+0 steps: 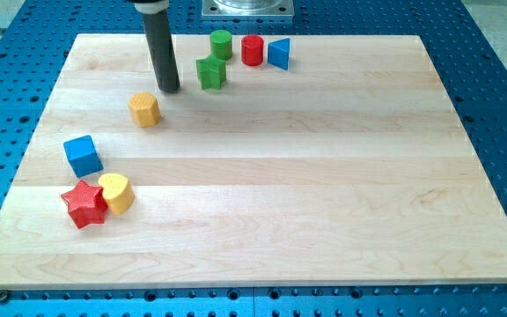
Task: Place the green star at the bottom of the red circle
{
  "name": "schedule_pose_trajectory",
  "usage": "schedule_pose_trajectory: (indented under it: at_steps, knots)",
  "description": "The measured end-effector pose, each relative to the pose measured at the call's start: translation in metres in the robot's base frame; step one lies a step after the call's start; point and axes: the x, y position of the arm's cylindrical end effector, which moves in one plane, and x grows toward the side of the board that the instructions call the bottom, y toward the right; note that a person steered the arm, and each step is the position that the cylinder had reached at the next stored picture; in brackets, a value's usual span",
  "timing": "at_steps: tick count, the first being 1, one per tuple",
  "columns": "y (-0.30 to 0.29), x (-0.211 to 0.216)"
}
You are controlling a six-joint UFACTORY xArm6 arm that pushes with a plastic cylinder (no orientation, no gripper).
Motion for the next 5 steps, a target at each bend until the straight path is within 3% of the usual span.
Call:
schedule_pose_trajectory:
  at_steps: [2,3,5]
  knots:
    - [0.049,-0.005]
    - [0.025,0.013]
    - [0.061,0.011]
